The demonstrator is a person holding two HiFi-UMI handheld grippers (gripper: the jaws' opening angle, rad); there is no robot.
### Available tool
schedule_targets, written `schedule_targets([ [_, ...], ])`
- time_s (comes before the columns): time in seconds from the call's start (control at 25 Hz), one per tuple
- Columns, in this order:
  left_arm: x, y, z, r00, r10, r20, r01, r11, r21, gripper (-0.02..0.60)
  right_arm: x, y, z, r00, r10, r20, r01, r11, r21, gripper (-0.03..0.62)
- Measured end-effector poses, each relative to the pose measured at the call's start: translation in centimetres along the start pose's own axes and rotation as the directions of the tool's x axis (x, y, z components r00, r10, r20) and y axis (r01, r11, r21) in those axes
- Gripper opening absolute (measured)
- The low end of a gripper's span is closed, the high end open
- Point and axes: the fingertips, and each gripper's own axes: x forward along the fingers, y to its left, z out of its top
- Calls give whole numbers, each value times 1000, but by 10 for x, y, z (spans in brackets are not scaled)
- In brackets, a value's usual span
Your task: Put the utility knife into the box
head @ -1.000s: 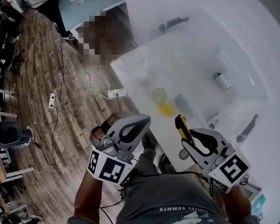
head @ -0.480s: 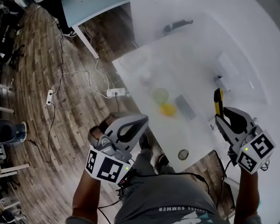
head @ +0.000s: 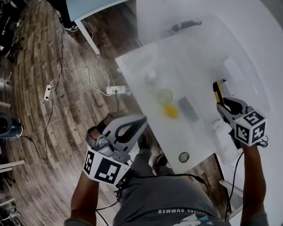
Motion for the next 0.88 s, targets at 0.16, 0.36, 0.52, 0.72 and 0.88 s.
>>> schedule_targets([
  [0.16, 0, 7, -6, 1000, 3, -6, -3, 1000, -12, 11, 34, -15, -15, 996, -11, -93, 10, 1000, -18, 120],
  [0.36, 7, 12, -16, 1000, -1, -13, 1, 1000, -26, 11, 81, -41, -48, 977, -11, -212, 16, 1000, 20, 120],
  [0.52, 9, 18, -25, 1000, -6, -19, 5, 999, -36, 11, 117, -55, -74, 952, -2, -305, 18, 999, 49, 120],
  [0.72, 13, 26, -35, 1000, -9, -27, 8, 999, -47, 11, 155, -64, -106, 912, 6, -411, 15, 999, 49, 120],
  [0.88, 11, 31, -41, 999, -12, -30, 10, 998, -55, 11, 171, -63, -123, 890, 32, -455, 9, 996, 87, 121],
])
